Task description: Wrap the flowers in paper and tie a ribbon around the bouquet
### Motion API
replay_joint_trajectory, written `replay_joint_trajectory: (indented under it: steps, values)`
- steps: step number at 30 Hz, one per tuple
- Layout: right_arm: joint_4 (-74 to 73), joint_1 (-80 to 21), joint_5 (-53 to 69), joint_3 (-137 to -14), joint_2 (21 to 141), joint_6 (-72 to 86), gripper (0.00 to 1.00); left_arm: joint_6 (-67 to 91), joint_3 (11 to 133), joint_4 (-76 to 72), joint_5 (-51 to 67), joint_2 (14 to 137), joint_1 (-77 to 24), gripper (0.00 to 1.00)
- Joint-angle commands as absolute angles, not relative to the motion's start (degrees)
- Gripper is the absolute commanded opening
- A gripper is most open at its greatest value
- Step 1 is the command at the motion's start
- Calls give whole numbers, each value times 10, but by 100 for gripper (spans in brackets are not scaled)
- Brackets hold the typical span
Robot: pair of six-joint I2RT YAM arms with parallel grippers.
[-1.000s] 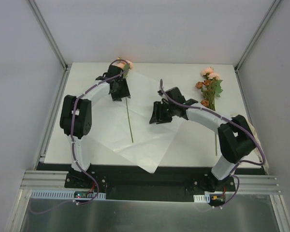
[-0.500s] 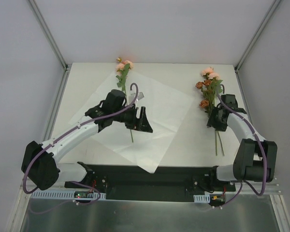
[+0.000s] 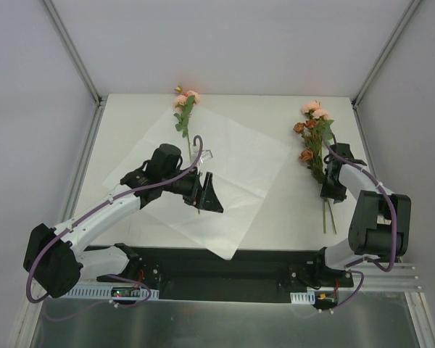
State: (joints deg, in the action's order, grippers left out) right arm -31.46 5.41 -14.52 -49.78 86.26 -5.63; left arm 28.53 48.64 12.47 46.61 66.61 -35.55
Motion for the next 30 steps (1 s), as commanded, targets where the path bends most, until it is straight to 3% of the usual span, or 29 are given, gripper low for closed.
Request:
replay_joint_trajectory:
  steps: [1,30]
  values:
    - [-352,60,-193,-534,875,-63,31,256,475,118,497,653,-353,75]
    - [-251,66,-45,-552,964,-159,30,269,489,130,495,662,-353,76]
